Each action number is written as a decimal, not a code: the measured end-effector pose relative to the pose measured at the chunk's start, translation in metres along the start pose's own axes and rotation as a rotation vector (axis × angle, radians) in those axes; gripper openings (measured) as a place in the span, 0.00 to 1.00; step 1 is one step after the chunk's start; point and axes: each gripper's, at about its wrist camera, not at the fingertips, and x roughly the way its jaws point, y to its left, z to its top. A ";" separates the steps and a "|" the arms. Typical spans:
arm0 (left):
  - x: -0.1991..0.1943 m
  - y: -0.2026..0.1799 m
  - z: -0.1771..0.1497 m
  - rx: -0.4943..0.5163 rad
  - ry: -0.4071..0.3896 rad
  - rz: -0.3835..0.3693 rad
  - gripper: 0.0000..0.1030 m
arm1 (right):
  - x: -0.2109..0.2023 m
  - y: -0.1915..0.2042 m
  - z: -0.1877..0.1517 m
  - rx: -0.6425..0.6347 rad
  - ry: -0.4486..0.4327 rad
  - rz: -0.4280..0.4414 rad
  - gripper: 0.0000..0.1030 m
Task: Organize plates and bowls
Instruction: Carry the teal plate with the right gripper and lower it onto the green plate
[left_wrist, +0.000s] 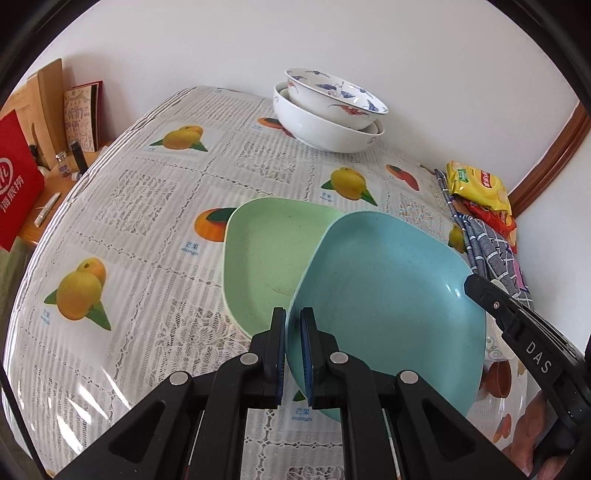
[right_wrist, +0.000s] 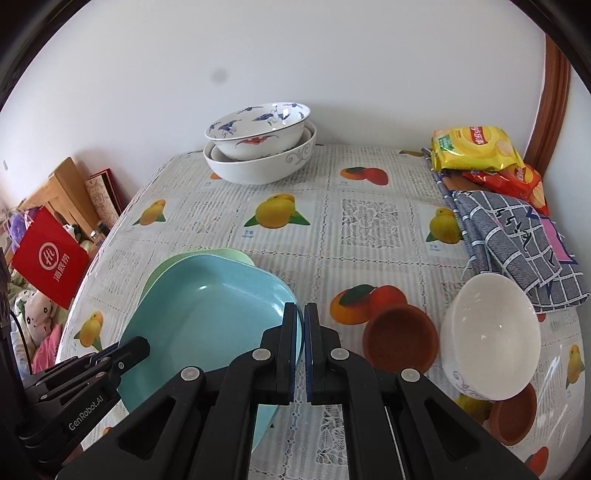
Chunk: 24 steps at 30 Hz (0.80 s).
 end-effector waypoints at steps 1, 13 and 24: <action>0.001 0.004 0.000 -0.007 0.003 0.005 0.08 | 0.004 0.003 0.000 -0.004 0.005 0.005 0.04; 0.017 0.028 0.015 -0.066 0.020 0.039 0.08 | 0.036 0.029 0.021 -0.068 0.037 0.039 0.04; 0.033 0.037 0.024 -0.073 0.011 0.064 0.08 | 0.070 0.040 0.032 -0.126 0.048 0.045 0.05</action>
